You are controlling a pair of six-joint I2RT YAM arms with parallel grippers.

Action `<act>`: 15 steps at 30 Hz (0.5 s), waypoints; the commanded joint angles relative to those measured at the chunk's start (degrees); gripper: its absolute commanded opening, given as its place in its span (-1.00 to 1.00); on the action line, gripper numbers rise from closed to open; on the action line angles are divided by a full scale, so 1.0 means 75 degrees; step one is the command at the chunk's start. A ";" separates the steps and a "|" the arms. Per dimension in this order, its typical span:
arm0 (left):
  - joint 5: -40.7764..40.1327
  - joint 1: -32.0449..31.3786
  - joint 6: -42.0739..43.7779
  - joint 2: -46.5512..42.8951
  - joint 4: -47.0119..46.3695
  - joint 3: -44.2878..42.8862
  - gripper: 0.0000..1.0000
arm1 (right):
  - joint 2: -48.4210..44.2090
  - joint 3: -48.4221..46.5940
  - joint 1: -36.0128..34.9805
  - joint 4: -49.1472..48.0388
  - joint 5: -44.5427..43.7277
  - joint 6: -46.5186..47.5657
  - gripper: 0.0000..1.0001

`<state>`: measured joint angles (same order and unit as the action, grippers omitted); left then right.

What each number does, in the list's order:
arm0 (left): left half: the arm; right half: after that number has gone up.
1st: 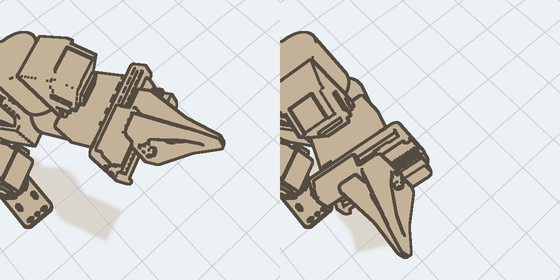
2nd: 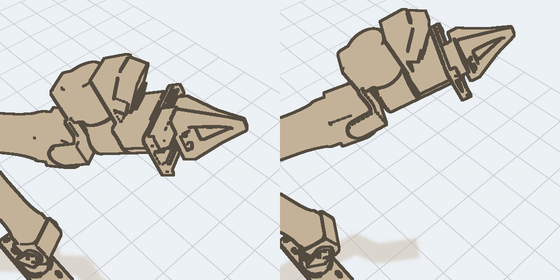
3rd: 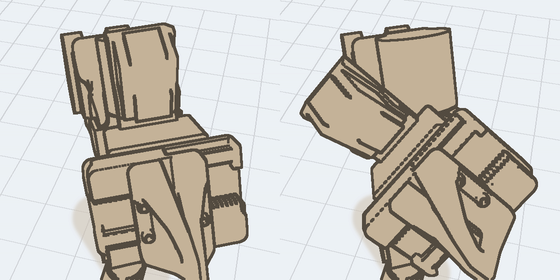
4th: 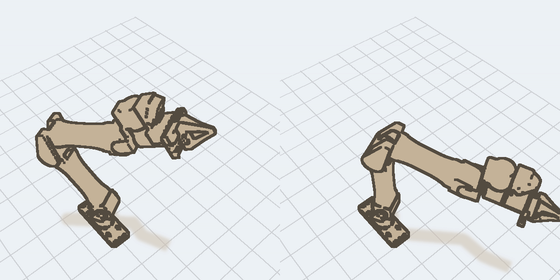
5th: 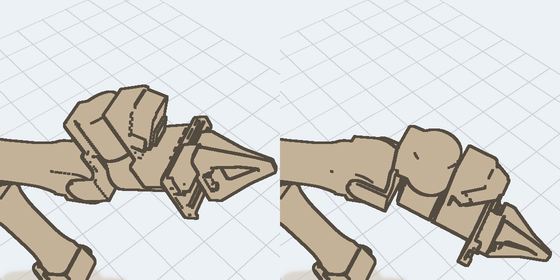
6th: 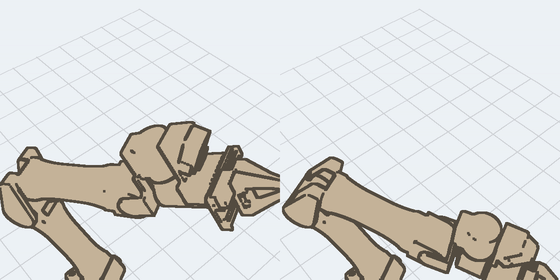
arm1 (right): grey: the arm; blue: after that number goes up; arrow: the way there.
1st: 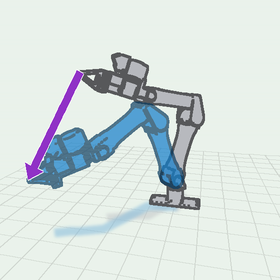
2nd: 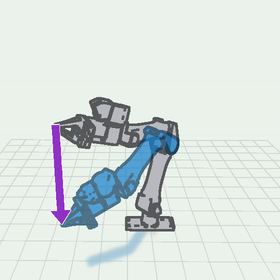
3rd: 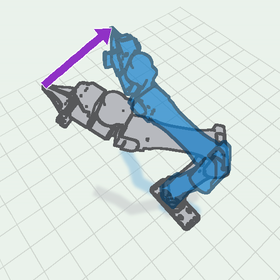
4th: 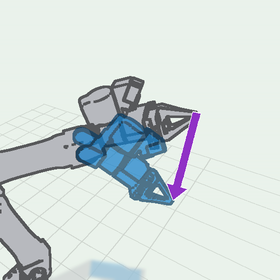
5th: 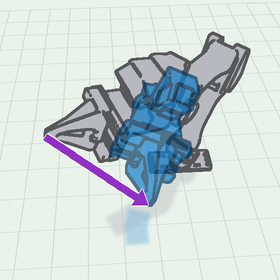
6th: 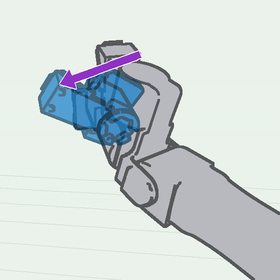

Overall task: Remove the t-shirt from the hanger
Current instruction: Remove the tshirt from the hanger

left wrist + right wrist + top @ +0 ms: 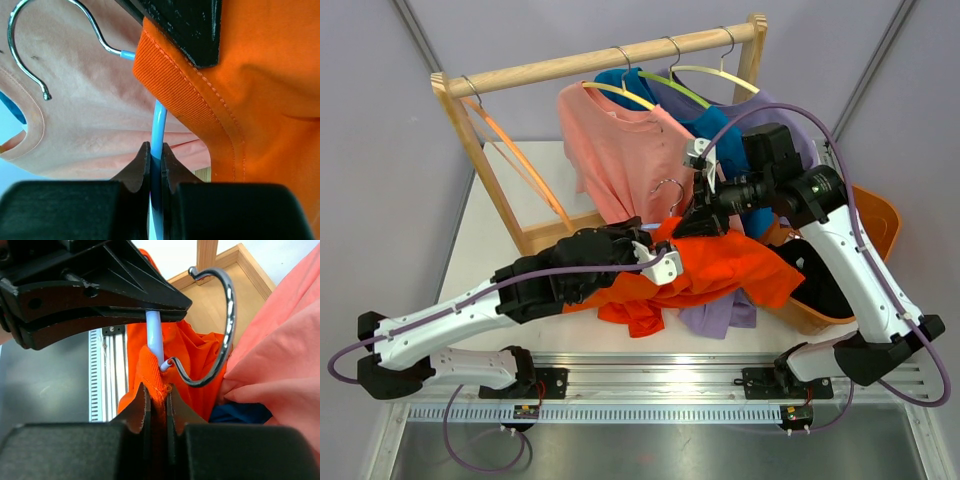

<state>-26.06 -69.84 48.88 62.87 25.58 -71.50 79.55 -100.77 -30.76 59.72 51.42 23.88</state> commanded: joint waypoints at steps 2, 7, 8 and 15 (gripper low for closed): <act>0.0299 -0.0063 -0.0084 0.0019 -0.1348 -0.0345 -1.00 | 0.0058 -0.0427 -0.0058 0.0321 0.0375 0.0460 -1.00; 0.0253 -0.0062 -0.0493 0.0043 -0.1548 -0.0403 -1.00 | -0.0328 -0.0287 -0.0035 0.0229 -0.0034 0.0613 -1.00; 0.0253 -0.0051 -0.0784 0.0043 -0.1548 -0.0438 -1.00 | -0.0410 -0.0228 -0.0047 0.0193 -0.0163 0.0601 -1.00; 0.0417 -0.0027 -0.2742 0.0125 -0.0963 -0.1187 0.06 | -0.1289 0.0661 -0.0035 -0.0427 -0.1486 0.0250 -1.00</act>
<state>-24.27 -69.84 37.63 64.38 23.73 -74.89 73.87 -97.62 -30.55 59.61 45.52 26.89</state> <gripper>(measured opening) 0.487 0.157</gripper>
